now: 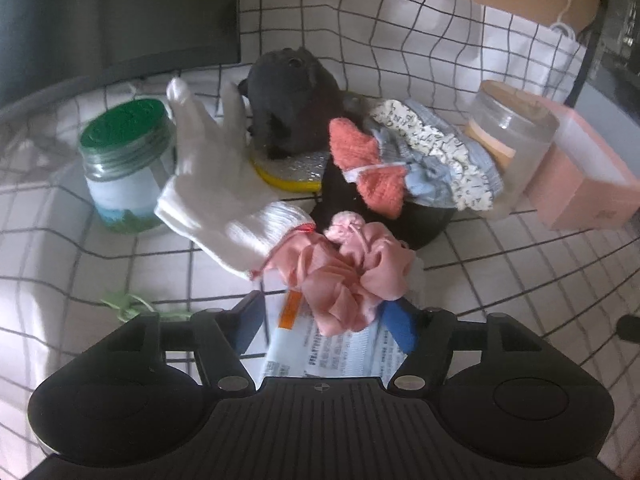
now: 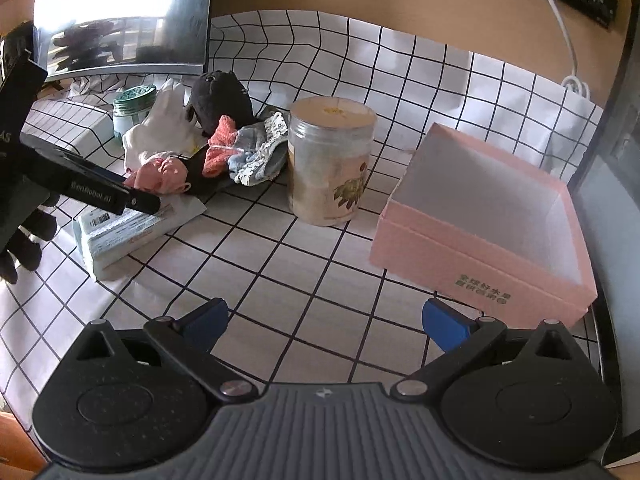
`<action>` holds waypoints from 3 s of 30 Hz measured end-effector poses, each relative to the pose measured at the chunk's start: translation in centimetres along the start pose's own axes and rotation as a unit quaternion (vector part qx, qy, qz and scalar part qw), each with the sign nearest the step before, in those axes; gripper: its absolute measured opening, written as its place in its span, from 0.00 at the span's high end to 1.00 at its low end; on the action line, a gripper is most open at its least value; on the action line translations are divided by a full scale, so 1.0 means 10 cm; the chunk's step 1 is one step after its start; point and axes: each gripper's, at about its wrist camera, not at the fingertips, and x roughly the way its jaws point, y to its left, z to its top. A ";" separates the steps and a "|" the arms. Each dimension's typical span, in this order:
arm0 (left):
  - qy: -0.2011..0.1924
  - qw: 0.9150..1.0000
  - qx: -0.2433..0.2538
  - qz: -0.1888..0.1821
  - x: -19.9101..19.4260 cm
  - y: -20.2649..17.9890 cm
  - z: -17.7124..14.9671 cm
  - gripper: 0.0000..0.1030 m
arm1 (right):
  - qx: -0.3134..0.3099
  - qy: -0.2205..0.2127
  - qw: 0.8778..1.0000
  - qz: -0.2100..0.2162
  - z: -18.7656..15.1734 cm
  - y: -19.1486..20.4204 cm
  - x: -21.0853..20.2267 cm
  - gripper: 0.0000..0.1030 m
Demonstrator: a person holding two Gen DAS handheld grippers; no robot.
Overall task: Organize soft objects
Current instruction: 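Move the left tool to the white packet and close on it, then lift the white packet with the left tool while the right tool reaches toward the green cord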
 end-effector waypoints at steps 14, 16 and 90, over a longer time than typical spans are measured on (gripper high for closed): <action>-0.004 0.998 0.051 -0.038 -0.17 -0.59 -0.29 0.31 | -0.020 0.006 1.000 0.004 0.04 0.15 0.07 0.00; -0.007 0.999 0.041 -0.032 -0.16 -0.65 -0.31 0.30 | -0.025 0.006 1.000 0.006 0.04 0.17 0.08 0.00; 0.004 0.999 0.010 -0.040 -0.18 -1.04 -0.38 0.21 | -0.004 -0.006 1.000 0.012 -0.16 -0.32 0.14 0.00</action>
